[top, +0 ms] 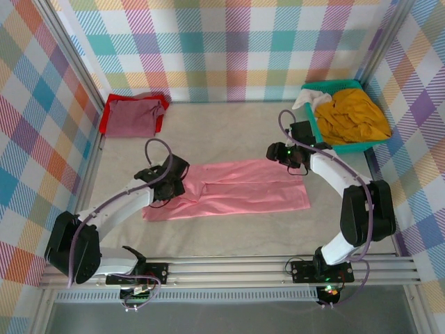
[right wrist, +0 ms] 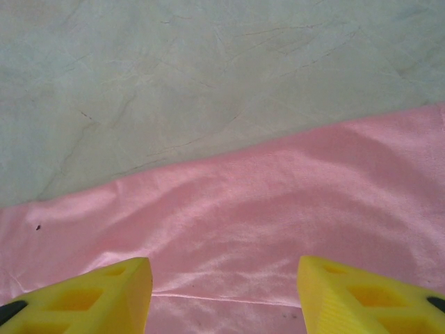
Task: Fold and stack the t-shirts
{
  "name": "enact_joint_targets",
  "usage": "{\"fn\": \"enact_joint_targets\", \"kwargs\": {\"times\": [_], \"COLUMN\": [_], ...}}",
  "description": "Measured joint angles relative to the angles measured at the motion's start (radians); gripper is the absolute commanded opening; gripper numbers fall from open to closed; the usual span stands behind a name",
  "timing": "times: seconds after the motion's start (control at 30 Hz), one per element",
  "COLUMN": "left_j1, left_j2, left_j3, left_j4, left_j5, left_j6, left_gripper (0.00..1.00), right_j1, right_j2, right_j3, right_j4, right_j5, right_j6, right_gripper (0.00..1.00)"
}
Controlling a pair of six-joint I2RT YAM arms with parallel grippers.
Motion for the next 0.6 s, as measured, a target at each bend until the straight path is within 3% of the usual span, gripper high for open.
{"fn": "enact_joint_targets", "kwargs": {"times": [0.2, 0.4, 0.53, 0.6], "left_j1": [0.064, 0.086, 0.105, 0.11], "left_j2": [0.053, 0.098, 0.139, 0.153], "left_j3": [0.036, 0.03, 0.021, 0.015], "left_j4": [0.028, 0.046, 0.054, 0.059], "left_j5": [0.037, 0.048, 0.042, 0.043], "left_j6": [0.076, 0.113, 0.142, 0.156], "left_gripper": [0.52, 0.48, 0.38, 0.25], "right_j1": [0.0, 0.0, 0.0, 0.0], "right_j2": [0.0, 0.0, 0.0, 0.0], "right_j3": [0.0, 0.0, 0.0, 0.0], "right_j4": [-0.002, -0.004, -0.006, -0.008], "right_j5": [0.0, 0.003, 0.001, 0.003], "right_j6": [0.0, -0.003, -0.003, -0.003], "right_gripper": [0.59, 0.59, 0.59, 0.6]}}
